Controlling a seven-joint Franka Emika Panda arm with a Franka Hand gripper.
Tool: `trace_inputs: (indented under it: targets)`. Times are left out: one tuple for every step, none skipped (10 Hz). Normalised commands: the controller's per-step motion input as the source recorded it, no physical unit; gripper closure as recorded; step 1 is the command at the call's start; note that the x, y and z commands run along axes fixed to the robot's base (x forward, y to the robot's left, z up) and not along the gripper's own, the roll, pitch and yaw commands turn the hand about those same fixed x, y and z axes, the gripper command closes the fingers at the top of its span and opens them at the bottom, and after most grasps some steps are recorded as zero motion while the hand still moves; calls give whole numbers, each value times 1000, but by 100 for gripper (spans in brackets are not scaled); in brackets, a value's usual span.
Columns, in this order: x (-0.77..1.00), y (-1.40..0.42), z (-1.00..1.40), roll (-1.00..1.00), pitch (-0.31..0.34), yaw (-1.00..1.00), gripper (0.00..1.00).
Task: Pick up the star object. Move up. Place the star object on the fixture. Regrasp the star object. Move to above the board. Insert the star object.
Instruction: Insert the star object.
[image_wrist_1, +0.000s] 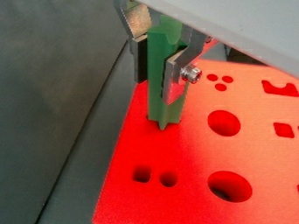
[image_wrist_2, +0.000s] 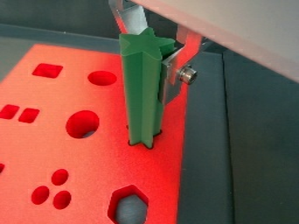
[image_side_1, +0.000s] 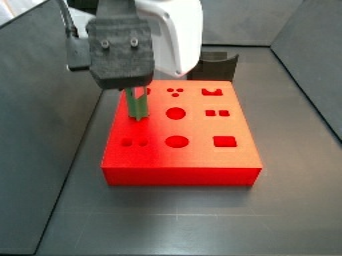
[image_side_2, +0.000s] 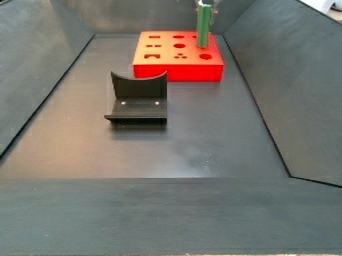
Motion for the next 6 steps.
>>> trace_inputs:
  targets:
    - [0, 111, -891, -81, -107, -291, 100]
    - [0, 171, -829, -86, -113, -266, 100]
    - [0, -11, -194, 0, 51, -106, 100]
    - [0, 0, -74, 31, 0, 0, 100]
    - [0, 0, 0, -4, 0, 0, 100]
    - [0, 0, 0, 0, 0, 0, 100]
